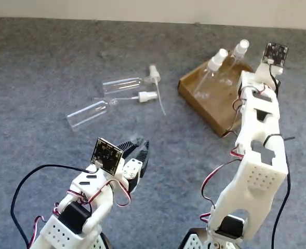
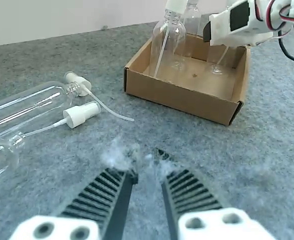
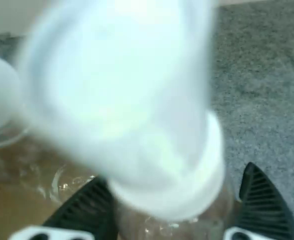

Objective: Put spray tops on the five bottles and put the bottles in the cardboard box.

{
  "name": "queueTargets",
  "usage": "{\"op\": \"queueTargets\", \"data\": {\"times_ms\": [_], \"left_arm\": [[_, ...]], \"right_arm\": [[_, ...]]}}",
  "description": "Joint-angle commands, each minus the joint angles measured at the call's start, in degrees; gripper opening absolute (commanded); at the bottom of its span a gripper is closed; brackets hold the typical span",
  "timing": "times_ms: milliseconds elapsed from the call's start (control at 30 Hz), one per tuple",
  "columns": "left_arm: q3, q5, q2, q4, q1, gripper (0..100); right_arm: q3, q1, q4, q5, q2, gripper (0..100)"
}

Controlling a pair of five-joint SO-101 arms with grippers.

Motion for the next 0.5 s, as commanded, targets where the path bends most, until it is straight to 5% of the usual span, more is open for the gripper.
{"op": "queueTargets", "data": {"times_ms": [0,467], "left_arm": [[1.1,-0.8,-0.2,0.1,-0.6,1],[1.1,-0.8,-0.2,0.1,-0.6,1]], "right_arm": [[-9.0,-1.1,7.2,0.2,-4.1,30.3],[-23.9,-0.7,20.6,0.3,-4.4,30.3]]}}
